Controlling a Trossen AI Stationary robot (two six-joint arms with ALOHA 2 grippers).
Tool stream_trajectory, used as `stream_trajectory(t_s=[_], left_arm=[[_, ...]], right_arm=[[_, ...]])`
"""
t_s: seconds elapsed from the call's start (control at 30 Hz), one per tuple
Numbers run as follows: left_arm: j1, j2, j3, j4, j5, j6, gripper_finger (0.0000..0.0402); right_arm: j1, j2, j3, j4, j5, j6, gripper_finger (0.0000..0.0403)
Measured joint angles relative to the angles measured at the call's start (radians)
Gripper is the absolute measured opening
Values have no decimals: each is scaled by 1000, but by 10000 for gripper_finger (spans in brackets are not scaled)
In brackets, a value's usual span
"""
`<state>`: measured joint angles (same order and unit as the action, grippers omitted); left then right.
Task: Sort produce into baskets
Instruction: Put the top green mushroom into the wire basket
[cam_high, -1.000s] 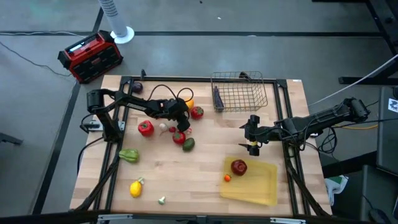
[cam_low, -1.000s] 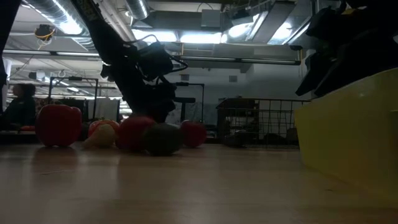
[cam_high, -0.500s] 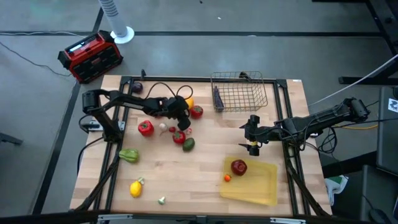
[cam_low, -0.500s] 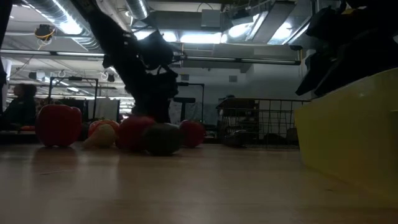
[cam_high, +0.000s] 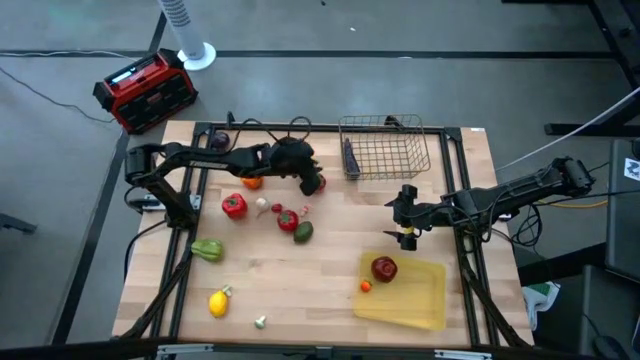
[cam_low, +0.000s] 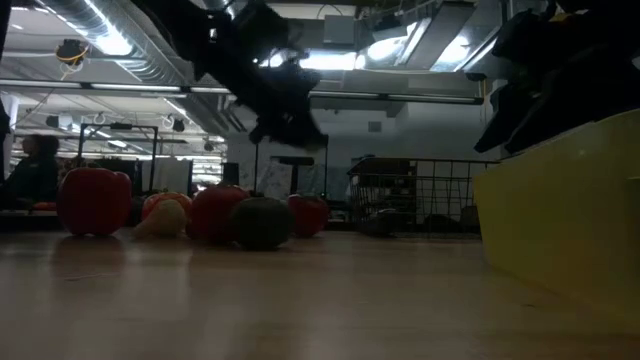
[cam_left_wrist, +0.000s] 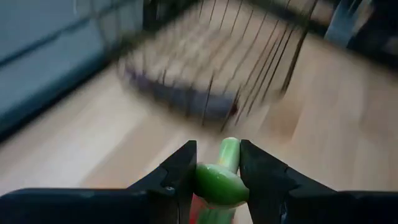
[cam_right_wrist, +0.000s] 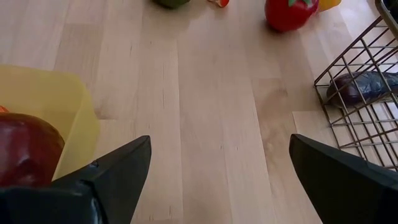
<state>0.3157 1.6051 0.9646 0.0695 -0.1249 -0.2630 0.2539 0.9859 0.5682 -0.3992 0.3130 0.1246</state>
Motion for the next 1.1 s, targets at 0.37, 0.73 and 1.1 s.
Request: stream_trajectory(t_s=[0.37,0.73,1.1], left_arm=[[-3,58,2,485,0,-92,111],[-27,258,58,637,-1,-132,111],[-35,404,161,629,-1,-54,112]], right_arm=[[0,0,0,5,0,0,376],[0,0,0,8,0,0,376],[0,0,0,9,0,0,376]])
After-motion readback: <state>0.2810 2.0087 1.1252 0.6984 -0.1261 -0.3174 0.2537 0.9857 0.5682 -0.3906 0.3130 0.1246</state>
